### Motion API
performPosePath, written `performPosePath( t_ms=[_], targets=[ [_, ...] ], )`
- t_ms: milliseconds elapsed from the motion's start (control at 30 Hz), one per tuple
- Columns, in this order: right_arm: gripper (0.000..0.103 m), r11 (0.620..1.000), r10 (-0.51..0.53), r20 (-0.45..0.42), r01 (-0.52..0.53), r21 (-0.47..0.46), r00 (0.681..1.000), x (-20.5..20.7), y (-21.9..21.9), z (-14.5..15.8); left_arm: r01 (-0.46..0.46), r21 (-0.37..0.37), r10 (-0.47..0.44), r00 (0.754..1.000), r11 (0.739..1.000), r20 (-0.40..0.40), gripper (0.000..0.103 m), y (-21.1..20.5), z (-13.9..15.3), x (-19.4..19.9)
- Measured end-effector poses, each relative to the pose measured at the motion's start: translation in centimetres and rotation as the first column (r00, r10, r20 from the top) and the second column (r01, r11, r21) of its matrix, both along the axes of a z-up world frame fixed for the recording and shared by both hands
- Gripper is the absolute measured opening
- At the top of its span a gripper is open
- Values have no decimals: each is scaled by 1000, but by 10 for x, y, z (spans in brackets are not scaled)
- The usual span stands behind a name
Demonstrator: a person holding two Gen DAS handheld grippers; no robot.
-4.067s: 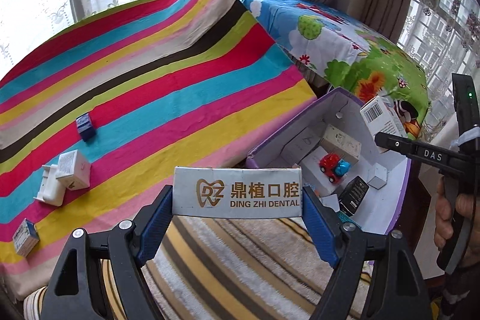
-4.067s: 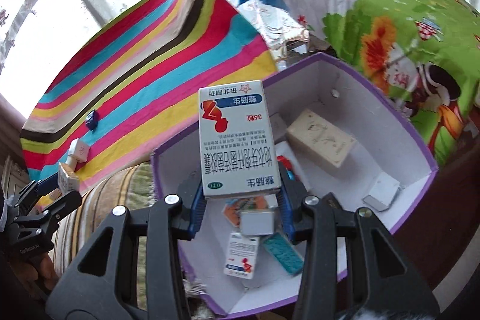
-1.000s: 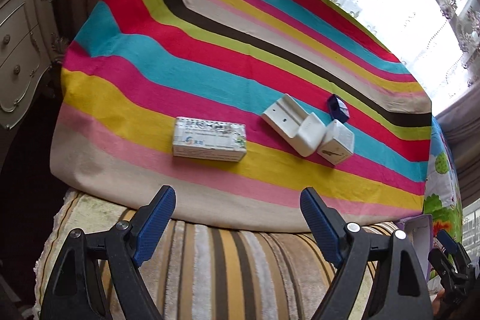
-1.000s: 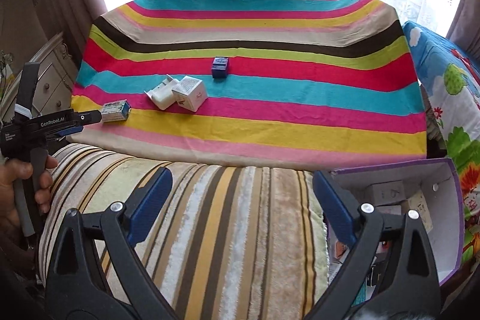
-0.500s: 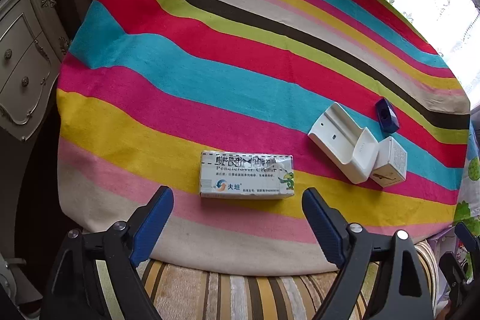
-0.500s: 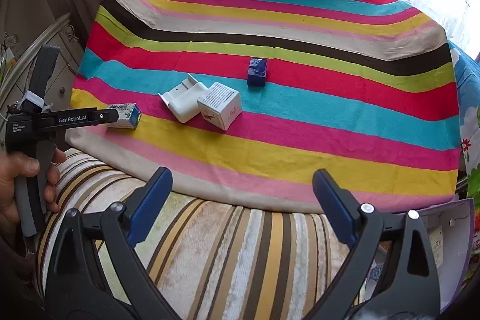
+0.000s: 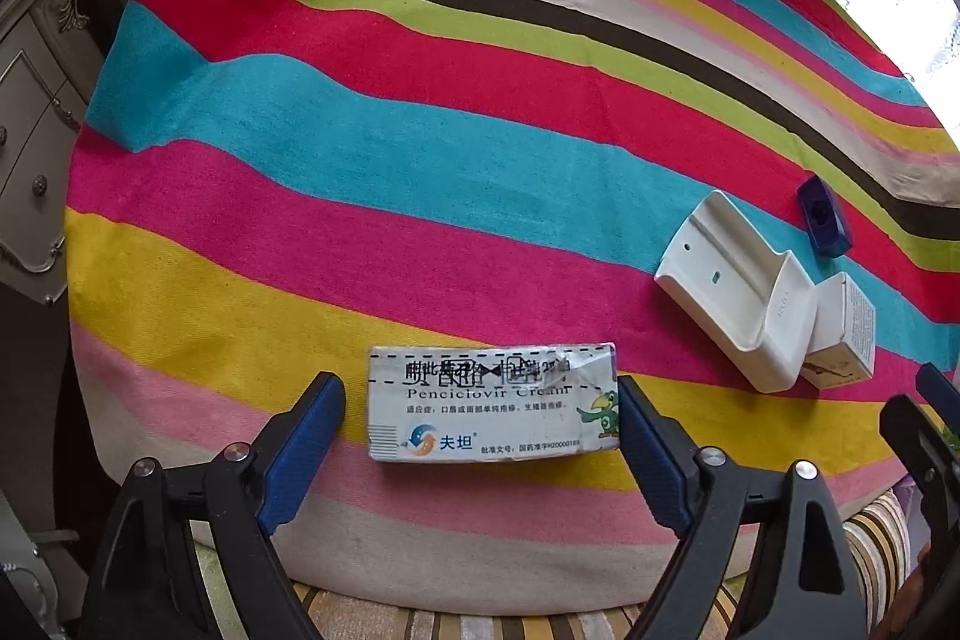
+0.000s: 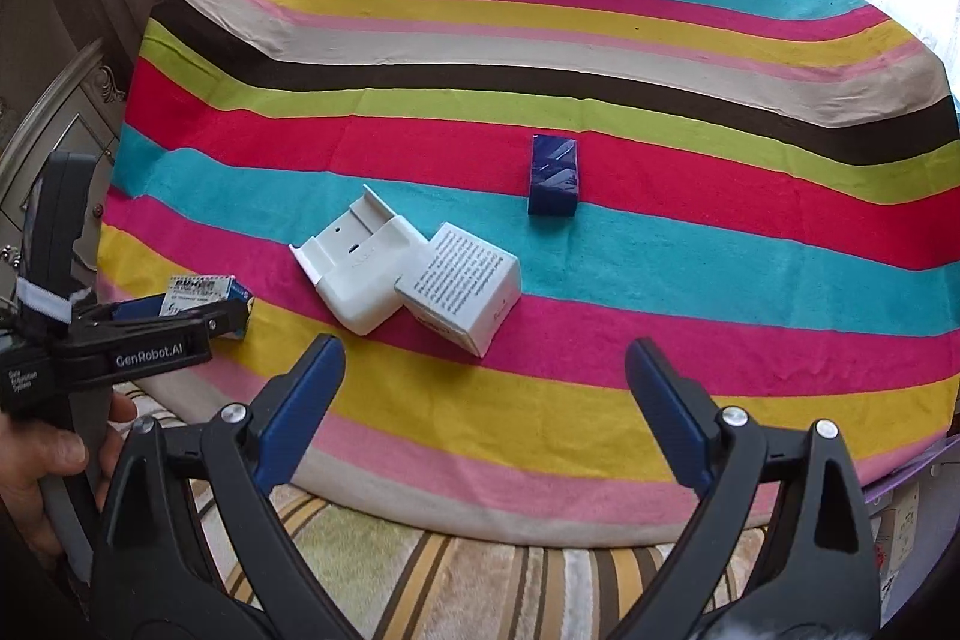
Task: Organize rigid objects
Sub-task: 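Grasp the Penciclovir box with the left tool while the right tool grasps the white cube box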
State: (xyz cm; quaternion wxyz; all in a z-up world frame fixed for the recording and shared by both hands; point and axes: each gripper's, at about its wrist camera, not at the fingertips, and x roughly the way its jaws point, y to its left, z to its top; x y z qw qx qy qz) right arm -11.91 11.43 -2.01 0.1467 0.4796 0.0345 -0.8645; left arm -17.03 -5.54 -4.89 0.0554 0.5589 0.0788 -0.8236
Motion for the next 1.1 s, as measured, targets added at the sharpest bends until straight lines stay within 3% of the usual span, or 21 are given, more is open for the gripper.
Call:
performPosePath(
  t_ms=[200,367,467,533,667,1100],
  targets=[
    [96,999,-37,21,37,5,999,-18,-12,-12,4,-54,-6,999,999,-34,76,5,2,5],
    [94,998,-64,41,65,-2,997,-28,-14,-20,9,-41,-12,998,999,-60,76,5,3,12],
    [80,995,-96,50,96,-6,994,-32,-10,-23,4,-19,-5,997,1000,-78,76,4,4,11],
    [62,994,-109,72,110,-14,991,-36,-8,-29,-1,-12,0,996,1000,-90,76,4,5,13],
    [48,992,-123,91,126,-30,988,-36,-3,-36,-8,17,10,994,1000,-107,76,0,7,18],
    [47,989,-131,43,134,-68,990,-12,12,-19,-6,-35,-1,982,999,-191,76,9,28,34]
  ],
)
